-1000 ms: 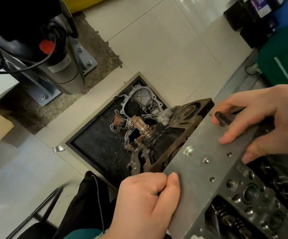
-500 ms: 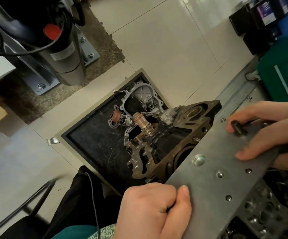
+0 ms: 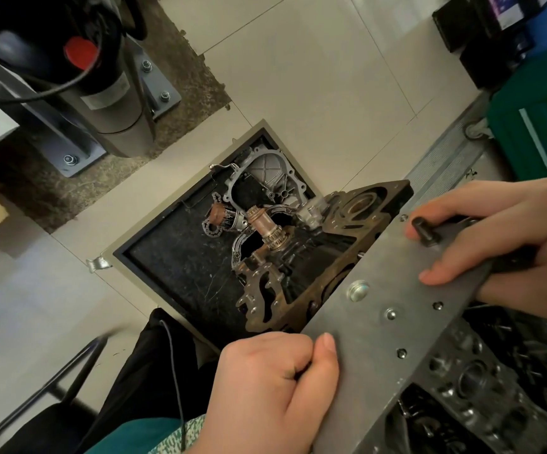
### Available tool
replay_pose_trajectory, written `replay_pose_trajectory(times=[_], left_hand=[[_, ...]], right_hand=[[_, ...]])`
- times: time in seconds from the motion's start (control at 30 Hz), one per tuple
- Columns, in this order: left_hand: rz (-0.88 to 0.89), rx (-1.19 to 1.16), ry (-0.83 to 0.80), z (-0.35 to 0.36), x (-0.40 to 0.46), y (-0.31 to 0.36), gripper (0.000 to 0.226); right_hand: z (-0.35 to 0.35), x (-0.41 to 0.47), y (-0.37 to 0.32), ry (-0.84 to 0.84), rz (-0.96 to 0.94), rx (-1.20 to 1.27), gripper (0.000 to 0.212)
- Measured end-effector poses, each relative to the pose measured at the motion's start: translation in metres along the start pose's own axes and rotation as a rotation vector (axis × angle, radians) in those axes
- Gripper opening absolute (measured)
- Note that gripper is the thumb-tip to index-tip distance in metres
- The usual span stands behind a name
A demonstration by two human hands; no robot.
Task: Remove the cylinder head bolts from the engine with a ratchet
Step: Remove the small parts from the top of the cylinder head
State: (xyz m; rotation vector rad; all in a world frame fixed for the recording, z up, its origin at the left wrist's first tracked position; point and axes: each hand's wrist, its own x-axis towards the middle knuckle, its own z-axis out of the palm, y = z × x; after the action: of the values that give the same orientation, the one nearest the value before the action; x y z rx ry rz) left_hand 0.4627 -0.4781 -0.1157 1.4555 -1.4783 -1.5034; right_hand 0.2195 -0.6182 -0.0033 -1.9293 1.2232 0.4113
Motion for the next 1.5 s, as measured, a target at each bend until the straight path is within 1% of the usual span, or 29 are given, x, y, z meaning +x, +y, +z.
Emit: replay_pose_trajectory(times=[0.2,0.3,0.4,0.57,0.63,0.7,0.8,0.87,0.9,0.97,1.03,1.07,1.1,1.17,1.2,1.23,1.27,1.3,1.33,1.4,1.5], left_hand=[[-0.061,-0.038,-0.033,-0.001,0.001,-0.005,0.058],[-0.118,-0.074,-0.034,-0.002,0.001,-0.008,0.061],[-0.152,-0.085,-0.031,-0.002,0.001,-0.011,0.059],[-0.136,-0.050,-0.038,0.000,0.002,-0.019,0.057],[-0.138,-0.019,-0.077,-0.003,0.003,-0.021,0.057],[-0.118,0.043,-0.124,-0.008,0.005,-0.021,0.057],[-0.136,0.193,-0.205,-0.018,0.010,-0.011,0.052],[-0.151,0.342,-0.268,-0.025,0.019,0.004,0.047],[-0.138,0.410,-0.258,-0.028,0.025,0.014,0.044],[-0.078,0.443,-0.147,-0.032,0.037,0.042,0.035],[-0.002,0.378,-0.037,-0.029,0.049,0.073,0.025],[0.018,0.342,-0.015,-0.024,0.055,0.084,0.026],[0.017,0.316,-0.022,-0.017,0.063,0.093,0.032],[-0.042,0.321,-0.098,0.005,0.076,0.108,0.050],[-0.083,0.343,-0.141,0.018,0.080,0.111,0.055],[-0.112,0.366,-0.172,0.029,0.081,0.112,0.054],[-0.121,0.389,-0.179,0.039,0.082,0.112,0.048],[-0.121,0.413,-0.166,0.044,0.080,0.111,0.041],[-0.121,0.429,-0.144,0.047,0.078,0.109,0.037],[-0.121,0.422,-0.119,0.047,0.075,0.107,0.034],[-0.131,0.417,-0.081,0.045,0.073,0.105,0.035]], right_hand=[[-0.004,0.008,-0.012,-0.024,0.046,0.037,0.031],[-0.008,0.012,-0.012,-0.074,0.079,0.029,0.031],[-0.013,0.014,-0.012,-0.112,0.093,-0.003,0.033],[-0.019,0.020,-0.017,-0.187,0.081,0.017,0.033],[-0.021,0.019,-0.021,-0.229,0.083,-0.017,0.031],[-0.021,0.016,-0.024,-0.226,0.108,-0.051,0.028],[-0.016,0.008,-0.034,-0.134,0.134,-0.031,0.033],[-0.008,-0.002,-0.038,-0.021,0.172,-0.028,0.041],[-0.002,-0.012,-0.037,0.059,0.183,-0.029,0.045],[0.012,-0.046,-0.034,0.269,0.177,0.049,0.046],[0.030,-0.099,-0.022,0.542,0.189,0.205,0.039],[0.043,-0.128,-0.013,0.688,0.223,0.265,0.036],[0.058,-0.158,-0.002,0.839,0.285,0.320,0.034],[0.098,-0.216,0.027,1.120,0.519,0.499,0.036],[0.121,-0.243,0.042,1.220,0.674,0.612,0.037],[0.145,-0.265,0.056,1.272,0.832,0.715,0.037],[0.168,-0.283,0.068,1.261,0.969,0.807,0.036],[0.189,-0.295,0.076,1.194,1.066,0.891,0.040],[0.209,-0.302,0.083,1.102,1.109,0.963,0.046],[0.234,-0.298,0.091,0.949,1.081,1.075,0.052],[0.240,-0.281,0.097,0.875,0.940,1.193,0.038]])
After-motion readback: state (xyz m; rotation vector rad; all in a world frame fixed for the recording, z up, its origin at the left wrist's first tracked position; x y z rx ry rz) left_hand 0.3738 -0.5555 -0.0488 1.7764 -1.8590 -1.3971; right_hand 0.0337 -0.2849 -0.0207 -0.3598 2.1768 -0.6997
